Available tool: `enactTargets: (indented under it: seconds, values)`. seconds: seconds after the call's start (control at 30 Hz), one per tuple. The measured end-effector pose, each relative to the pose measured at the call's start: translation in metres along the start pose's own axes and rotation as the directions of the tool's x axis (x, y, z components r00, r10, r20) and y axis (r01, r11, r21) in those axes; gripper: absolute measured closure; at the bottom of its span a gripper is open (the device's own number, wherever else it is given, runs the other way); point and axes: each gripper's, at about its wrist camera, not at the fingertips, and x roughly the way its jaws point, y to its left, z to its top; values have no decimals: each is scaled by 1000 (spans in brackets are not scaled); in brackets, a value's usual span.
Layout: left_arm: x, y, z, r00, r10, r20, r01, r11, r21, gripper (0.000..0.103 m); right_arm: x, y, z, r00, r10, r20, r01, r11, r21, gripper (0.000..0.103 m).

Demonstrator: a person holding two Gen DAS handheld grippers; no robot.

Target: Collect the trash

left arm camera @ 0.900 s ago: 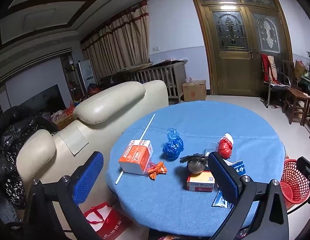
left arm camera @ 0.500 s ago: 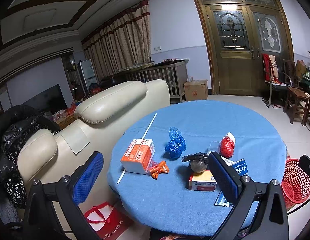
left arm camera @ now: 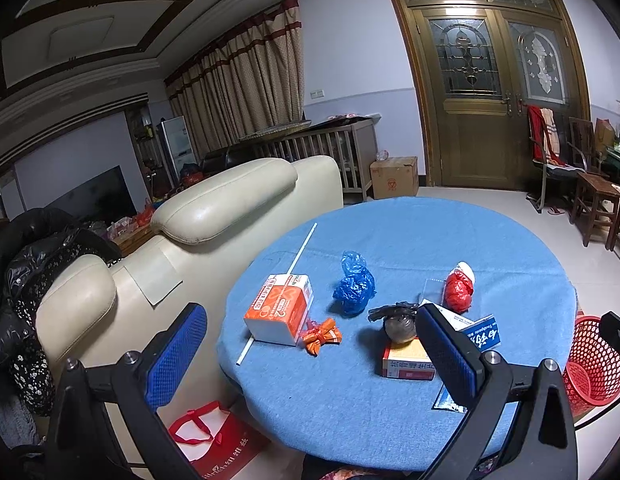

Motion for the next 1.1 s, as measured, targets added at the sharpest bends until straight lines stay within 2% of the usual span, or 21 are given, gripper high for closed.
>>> enactTargets:
  seconds: [0.27,0.6,1.1]
  values:
    - [2,2,-1,1000,2,-7,-3,1000,-4,0,3,3,2,999,2,-43,-2,1000,5,0]
    - [3,3,-1,1000,4,-10,-4,1000,-6,0,6,3,-1,1000,-1,-14,1,1000,-9,0]
    - [6,6,-4,1000,4,-16,-5,1000,-12,0,8,6,-3,1000,9,-23,-9,1000,-2,0]
